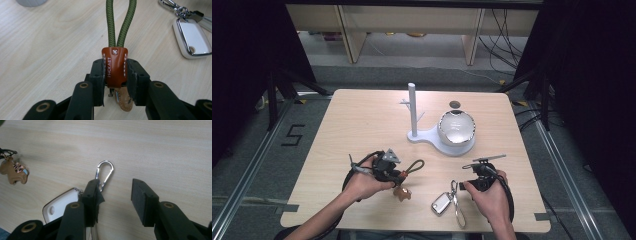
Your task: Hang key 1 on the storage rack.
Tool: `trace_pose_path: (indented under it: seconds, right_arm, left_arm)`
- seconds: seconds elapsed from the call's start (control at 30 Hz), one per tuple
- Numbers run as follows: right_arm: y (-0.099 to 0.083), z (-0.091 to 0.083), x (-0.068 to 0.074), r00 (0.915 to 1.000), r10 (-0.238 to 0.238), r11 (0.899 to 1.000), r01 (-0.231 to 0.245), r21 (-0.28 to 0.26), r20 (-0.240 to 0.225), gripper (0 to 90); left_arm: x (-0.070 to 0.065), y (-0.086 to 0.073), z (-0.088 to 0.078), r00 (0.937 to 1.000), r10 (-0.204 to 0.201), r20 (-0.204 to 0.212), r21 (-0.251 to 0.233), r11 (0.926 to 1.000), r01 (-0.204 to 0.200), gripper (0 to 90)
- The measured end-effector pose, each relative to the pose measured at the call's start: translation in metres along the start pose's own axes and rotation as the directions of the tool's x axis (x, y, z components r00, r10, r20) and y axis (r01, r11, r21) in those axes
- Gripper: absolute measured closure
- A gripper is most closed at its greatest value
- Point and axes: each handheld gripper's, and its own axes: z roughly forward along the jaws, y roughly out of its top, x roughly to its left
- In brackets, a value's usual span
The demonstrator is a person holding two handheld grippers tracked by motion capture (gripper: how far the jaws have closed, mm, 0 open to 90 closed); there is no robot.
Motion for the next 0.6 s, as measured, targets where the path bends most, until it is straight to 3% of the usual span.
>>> trace_pose_path:
  seconds: [0.07,0.13,0.23,0.4,0.5,0.6]
  right_arm:
    - [0.000,0.000,0.001,0.9999,0.013,1.000,-0.013,-0.014,0.002,58.5]
    - [0.000,0.000,0.001,0.9999,0.012,1.000,-0.012,-0.015,0.001,58.5]
    - [-0.001,0.000,0.000,1.0000,0.005,1.000,-0.005,-0.024,-0.002,58.3]
    - [-0.001,-0.001,0.001,0.9993,0.036,0.999,-0.036,-0.025,0.001,57.7]
    - [-0.001,-0.001,-0.001,0.9999,0.013,1.000,-0.014,-0.028,-0.007,57.8]
    - [-0.001,-0.001,0.000,0.9996,0.028,0.999,-0.027,-0.039,0.006,57.7]
  left_arm:
    - [0.003,-0.002,-0.005,0.9994,-0.033,-0.008,-0.031,0.9990,0.033,68.2]
    - [0.005,-0.002,-0.007,0.9996,-0.026,-0.009,-0.041,0.9988,0.025,68.1]
    - [0.008,-0.004,-0.011,0.9991,-0.037,-0.021,-0.049,0.9982,0.036,68.2]
    - [0.013,-0.005,-0.017,0.9978,-0.062,-0.025,-0.074,0.9954,0.060,68.1]
    - [0.017,-0.005,-0.021,0.9967,-0.076,-0.031,-0.087,0.9936,0.073,68.1]
    - [0.020,-0.006,-0.023,0.9956,-0.086,-0.038,-0.108,0.9908,0.081,68.1]
